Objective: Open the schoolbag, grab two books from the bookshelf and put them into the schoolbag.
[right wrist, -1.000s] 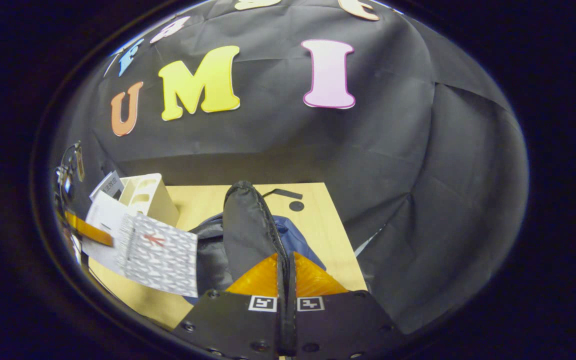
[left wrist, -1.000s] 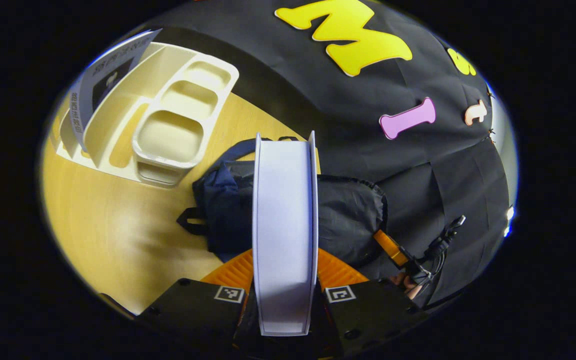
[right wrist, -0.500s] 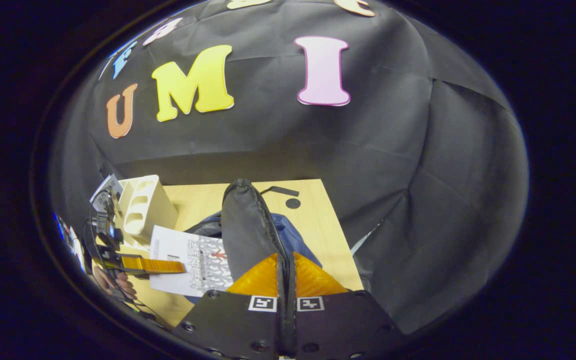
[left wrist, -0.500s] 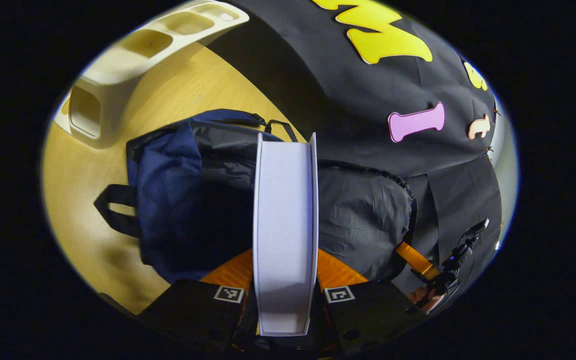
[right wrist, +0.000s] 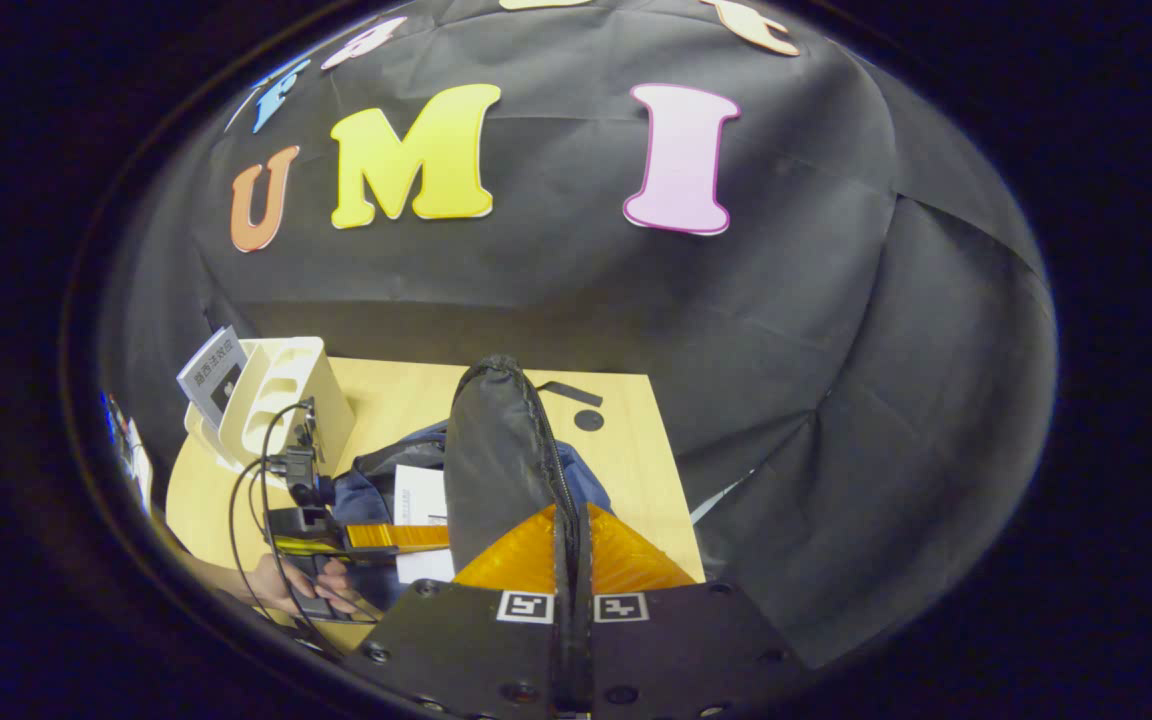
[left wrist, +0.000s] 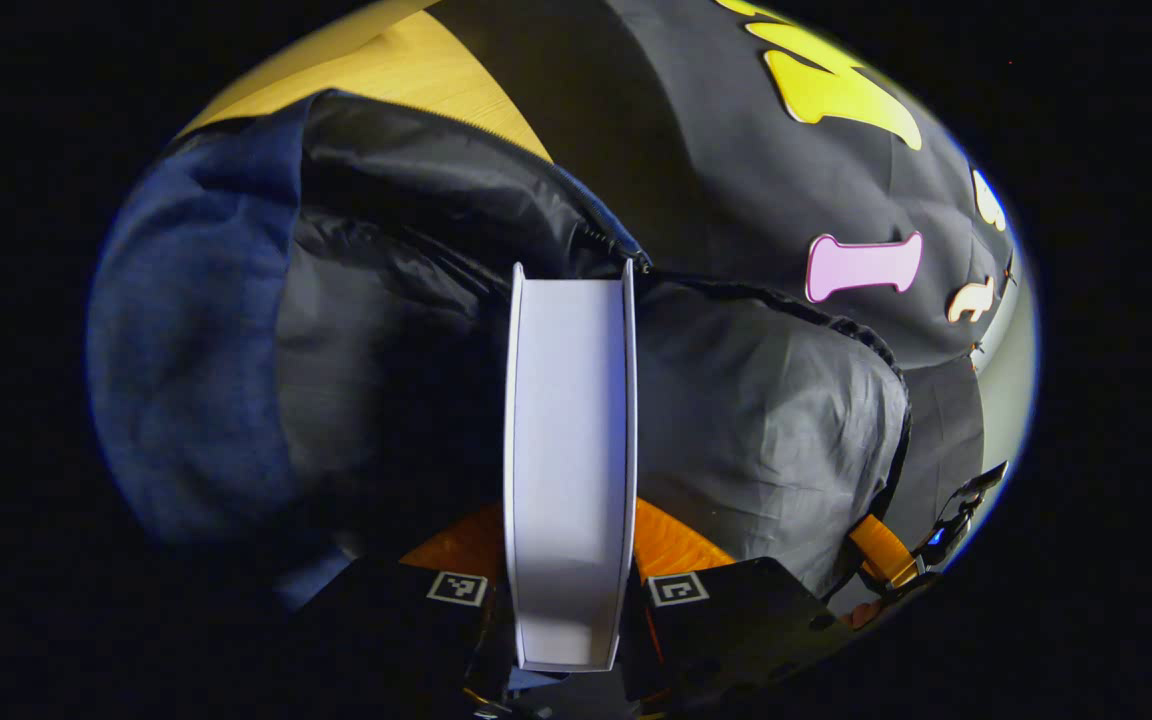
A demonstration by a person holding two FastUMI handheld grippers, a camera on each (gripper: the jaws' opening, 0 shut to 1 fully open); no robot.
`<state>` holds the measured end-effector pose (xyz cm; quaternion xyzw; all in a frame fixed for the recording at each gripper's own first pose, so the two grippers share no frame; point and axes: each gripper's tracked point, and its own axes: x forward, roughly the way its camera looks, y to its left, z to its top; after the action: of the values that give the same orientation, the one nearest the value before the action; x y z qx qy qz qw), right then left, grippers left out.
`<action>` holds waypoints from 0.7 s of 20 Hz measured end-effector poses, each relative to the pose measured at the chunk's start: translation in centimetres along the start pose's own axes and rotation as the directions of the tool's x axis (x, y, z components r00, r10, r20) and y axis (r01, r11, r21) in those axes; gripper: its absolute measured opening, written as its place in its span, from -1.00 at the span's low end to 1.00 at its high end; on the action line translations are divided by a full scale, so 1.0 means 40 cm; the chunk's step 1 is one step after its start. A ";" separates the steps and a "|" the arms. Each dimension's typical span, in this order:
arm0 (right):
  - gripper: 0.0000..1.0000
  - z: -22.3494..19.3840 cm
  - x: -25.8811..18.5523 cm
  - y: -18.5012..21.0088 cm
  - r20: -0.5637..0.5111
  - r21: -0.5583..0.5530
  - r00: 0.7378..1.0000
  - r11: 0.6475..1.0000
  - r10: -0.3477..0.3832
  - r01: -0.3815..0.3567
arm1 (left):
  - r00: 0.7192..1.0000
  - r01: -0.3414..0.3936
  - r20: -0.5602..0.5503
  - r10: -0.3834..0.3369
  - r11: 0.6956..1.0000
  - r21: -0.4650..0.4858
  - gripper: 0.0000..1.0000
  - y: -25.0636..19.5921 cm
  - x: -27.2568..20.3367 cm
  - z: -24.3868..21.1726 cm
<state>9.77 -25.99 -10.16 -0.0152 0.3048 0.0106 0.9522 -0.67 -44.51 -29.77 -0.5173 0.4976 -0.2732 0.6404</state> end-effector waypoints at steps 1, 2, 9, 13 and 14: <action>-1.00 -0.002 0.003 0.006 0.000 0.011 1.000 1.000 0.003 -0.003 | 1.000 0.006 0.005 -0.006 1.000 -0.001 -0.24 0.007 0.004 0.000; -1.00 -0.003 0.006 0.007 -0.001 0.012 1.000 1.000 0.005 -0.005 | 1.000 0.004 0.008 -0.004 1.000 -0.007 -0.12 0.016 0.008 0.003; -1.00 -0.018 0.012 0.023 -0.010 0.028 1.000 1.000 0.016 -0.015 | 0.973 -0.210 -0.106 0.204 0.977 -0.047 0.51 0.105 0.020 -0.014; -0.95 -0.026 0.014 0.033 -0.010 0.041 1.000 0.999 0.026 -0.026 | 0.925 -0.342 -0.156 0.345 0.938 0.051 1.00 0.101 -0.069 -0.017; -1.00 -0.027 0.015 0.034 -0.010 0.047 1.000 0.998 0.028 -0.028 | 0.910 -0.373 -0.161 0.382 0.924 0.087 0.94 0.097 -0.096 -0.017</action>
<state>9.58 -24.66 -11.41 0.0115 0.3103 0.0167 0.9504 -3.30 -40.23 -32.02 -0.3679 0.6350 -0.2020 0.6485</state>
